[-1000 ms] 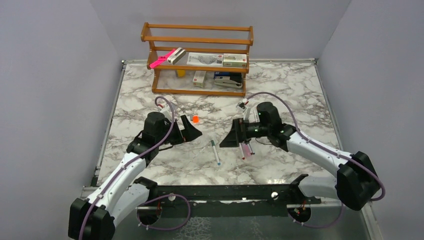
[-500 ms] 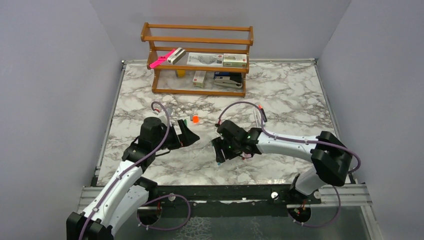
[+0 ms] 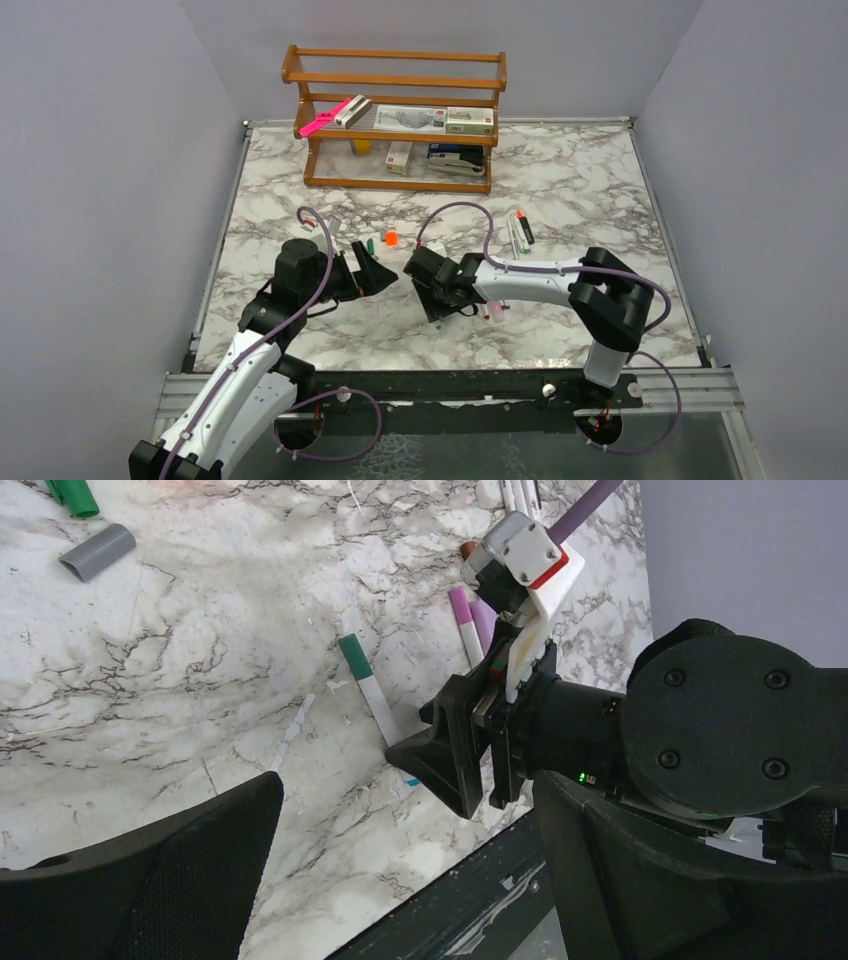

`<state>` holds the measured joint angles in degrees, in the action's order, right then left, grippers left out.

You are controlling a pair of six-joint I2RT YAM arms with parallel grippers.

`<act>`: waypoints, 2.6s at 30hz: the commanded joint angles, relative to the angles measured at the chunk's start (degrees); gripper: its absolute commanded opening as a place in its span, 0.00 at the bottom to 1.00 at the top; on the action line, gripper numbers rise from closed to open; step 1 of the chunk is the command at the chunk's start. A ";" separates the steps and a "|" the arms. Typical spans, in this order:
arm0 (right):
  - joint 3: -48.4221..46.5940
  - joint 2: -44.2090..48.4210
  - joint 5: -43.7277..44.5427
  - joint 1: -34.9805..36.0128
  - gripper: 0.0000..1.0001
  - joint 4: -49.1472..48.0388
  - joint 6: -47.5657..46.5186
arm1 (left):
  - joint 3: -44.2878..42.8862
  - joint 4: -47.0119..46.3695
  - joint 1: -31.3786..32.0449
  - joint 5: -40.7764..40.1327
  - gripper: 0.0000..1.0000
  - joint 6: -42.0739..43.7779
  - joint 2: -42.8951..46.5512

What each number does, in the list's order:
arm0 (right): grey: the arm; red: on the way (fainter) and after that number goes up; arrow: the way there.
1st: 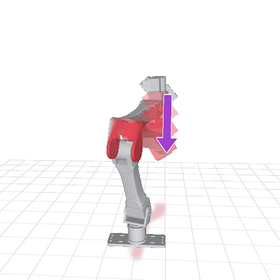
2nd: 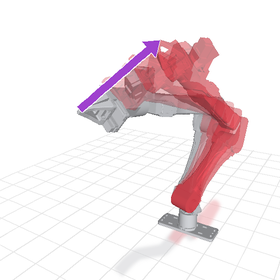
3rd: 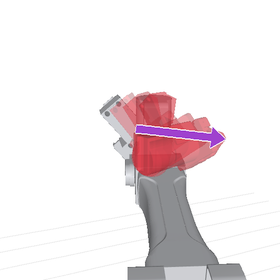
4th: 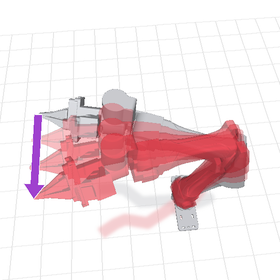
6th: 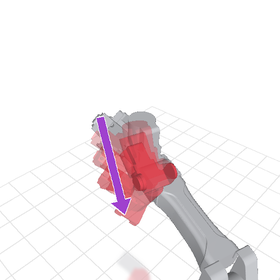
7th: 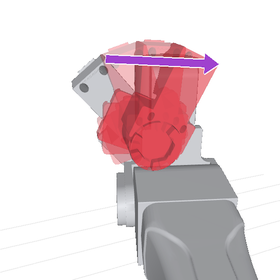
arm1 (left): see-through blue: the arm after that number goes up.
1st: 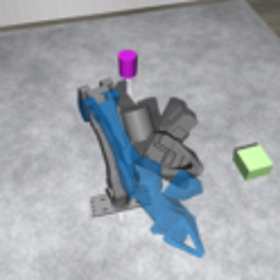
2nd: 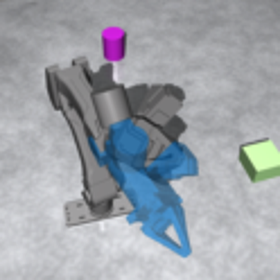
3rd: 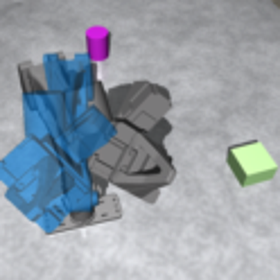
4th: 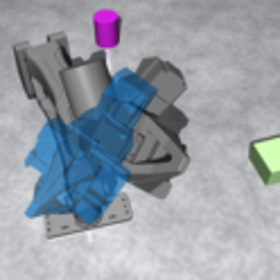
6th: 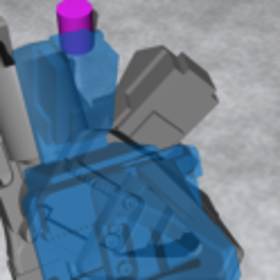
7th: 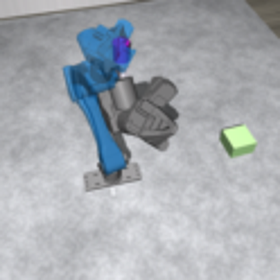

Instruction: Open the pen caps

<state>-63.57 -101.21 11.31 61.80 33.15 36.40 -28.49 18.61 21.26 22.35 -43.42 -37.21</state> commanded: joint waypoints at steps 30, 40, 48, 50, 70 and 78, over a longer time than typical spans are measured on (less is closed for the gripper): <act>13.47 23.68 -18.63 -1.43 0.01 -17.88 5.35 | 11.15 -31.92 6.67 4.01 0.99 -18.46 -13.17; 13.62 21.78 -23.18 -1.61 0.01 -21.20 7.86 | 10.67 -38.10 11.34 -2.61 0.99 -23.44 -14.76; 14.70 22.02 -20.86 -1.71 0.01 -21.92 9.62 | 11.48 -39.33 12.76 -4.79 0.51 -24.24 -16.35; 14.95 22.02 -20.91 -1.73 0.01 -21.98 9.91 | 11.91 -39.35 13.05 -4.86 0.38 -24.43 -16.25; 13.51 20.92 -21.02 -1.70 0.32 -21.47 9.37 | 10.69 -39.35 16.33 -6.88 0.00 -24.91 -19.17; 12.99 17.19 -22.27 -1.72 0.34 -22.95 8.84 | 10.26 -39.35 17.46 -7.91 0.00 -25.10 -19.71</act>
<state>-48.69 -81.49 -9.76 60.27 12.58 45.80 -16.38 -19.68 38.06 16.21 -68.51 -56.49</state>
